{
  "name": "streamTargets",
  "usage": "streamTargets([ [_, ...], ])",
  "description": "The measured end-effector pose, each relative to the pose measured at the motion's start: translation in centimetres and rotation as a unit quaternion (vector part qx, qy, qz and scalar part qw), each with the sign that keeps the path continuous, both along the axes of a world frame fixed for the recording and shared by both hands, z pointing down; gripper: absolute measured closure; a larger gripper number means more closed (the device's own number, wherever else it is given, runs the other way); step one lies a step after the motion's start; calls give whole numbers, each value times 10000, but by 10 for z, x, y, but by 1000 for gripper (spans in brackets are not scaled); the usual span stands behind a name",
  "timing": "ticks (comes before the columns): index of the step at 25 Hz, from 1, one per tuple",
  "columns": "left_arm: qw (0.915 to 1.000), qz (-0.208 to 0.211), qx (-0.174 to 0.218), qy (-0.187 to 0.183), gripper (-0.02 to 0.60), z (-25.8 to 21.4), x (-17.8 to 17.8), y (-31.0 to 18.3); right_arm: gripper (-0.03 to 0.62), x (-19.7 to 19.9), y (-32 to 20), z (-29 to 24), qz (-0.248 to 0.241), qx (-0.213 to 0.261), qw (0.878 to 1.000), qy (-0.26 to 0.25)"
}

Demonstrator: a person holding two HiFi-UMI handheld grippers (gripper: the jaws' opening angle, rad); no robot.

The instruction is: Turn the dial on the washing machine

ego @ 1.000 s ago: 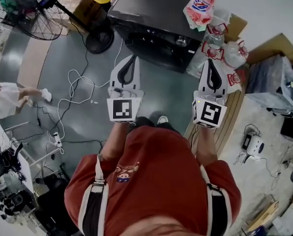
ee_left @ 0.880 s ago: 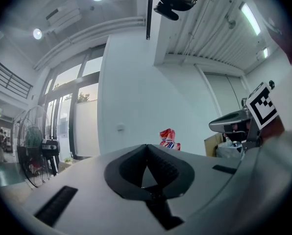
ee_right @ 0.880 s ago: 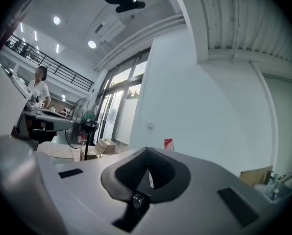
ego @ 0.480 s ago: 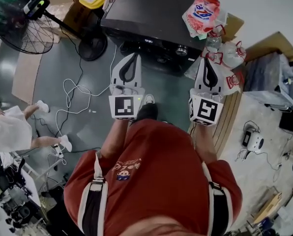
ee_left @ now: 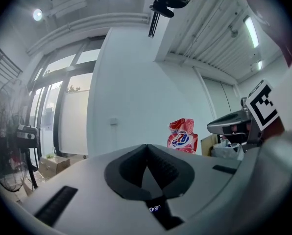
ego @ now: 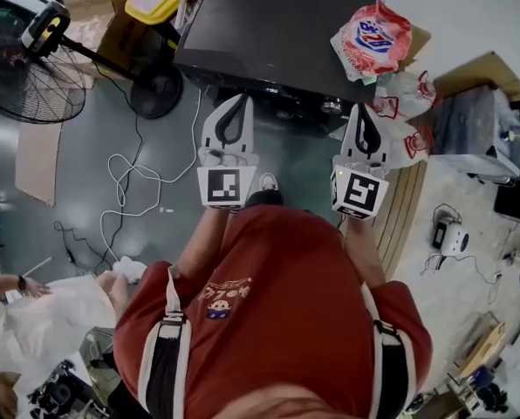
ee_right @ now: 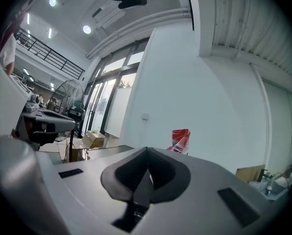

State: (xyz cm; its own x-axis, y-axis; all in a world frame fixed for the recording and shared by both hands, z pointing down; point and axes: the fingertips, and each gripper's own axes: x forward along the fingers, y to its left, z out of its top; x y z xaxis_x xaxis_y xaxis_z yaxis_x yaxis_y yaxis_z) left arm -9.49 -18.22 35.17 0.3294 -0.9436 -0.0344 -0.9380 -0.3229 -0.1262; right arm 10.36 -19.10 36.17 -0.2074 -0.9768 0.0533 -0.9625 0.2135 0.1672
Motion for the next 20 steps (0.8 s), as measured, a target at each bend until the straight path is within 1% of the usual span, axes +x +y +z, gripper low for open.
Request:
streamTargets([
  [5, 9998, 206, 2, 45, 571, 21, -17, -18, 586, -16, -17, 12, 213, -27, 9998, 8],
  [8, 9995, 247, -163, 108, 571, 38, -27, -28, 586, -22, -23, 24, 350, -92, 9993, -18],
  [11, 9990, 342, -302, 28, 571, 55, -31, -34, 586, -24, -27, 45, 477, -302, 9983, -156],
  [15, 9982, 453, -396, 61, 571, 71, -34, -37, 585, -21, -33, 71, 660, -532, 9962, -208],
  [20, 9976, 490, -488, 98, 571, 92, -32, -40, 572, -17, -39, 105, 763, -778, 9939, -155],
])
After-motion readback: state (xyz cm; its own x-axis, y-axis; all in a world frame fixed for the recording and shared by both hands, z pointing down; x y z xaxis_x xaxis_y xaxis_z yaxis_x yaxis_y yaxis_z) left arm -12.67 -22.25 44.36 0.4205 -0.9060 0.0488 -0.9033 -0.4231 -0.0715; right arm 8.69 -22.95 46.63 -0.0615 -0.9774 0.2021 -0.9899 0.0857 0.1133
